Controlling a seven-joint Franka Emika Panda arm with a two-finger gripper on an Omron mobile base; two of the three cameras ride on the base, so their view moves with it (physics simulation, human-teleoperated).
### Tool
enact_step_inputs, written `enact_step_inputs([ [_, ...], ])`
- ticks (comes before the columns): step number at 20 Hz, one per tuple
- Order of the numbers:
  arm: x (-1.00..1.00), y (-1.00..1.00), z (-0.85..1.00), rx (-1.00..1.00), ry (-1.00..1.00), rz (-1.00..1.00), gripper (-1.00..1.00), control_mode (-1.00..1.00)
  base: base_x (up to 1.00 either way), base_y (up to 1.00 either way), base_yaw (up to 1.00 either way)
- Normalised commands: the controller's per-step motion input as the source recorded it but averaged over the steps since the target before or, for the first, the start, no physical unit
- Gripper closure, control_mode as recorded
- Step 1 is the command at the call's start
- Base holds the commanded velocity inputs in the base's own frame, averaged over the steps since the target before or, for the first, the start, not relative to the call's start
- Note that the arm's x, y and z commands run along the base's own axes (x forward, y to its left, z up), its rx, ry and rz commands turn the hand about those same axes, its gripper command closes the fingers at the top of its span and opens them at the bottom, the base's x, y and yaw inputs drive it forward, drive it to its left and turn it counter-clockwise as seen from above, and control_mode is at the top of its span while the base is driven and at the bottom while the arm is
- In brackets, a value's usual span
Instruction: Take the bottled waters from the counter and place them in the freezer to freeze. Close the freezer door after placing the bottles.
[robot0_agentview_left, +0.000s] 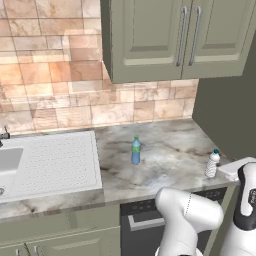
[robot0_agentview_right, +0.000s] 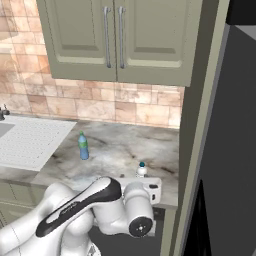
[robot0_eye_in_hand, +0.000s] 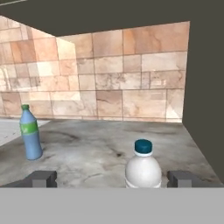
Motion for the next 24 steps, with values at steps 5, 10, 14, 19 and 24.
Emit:
enact_step_inputs([
  [5, 0.03, 0.00, 0.00, 0.00, -0.07, 0.00, -1.00, -1.00, 0.00, 0.00, 0.00],
  [10, 0.00, -0.01, -0.08, 0.00, -0.03, 0.00, -1.00, -1.00, 0.00, 0.00, 0.00],
  [14, 0.00, -0.18, -0.14, 0.00, 0.00, -0.01, -1.00, -1.00, 0.00, 0.00, 0.00],
  [19, 0.00, -0.14, -0.25, 0.00, 0.00, -0.02, -1.00, -1.00, 0.00, 0.00, 0.00],
  [24, 0.01, -0.09, -0.12, 0.00, 0.00, 0.00, -1.00, -1.00, 0.00, 0.00, 0.00],
])
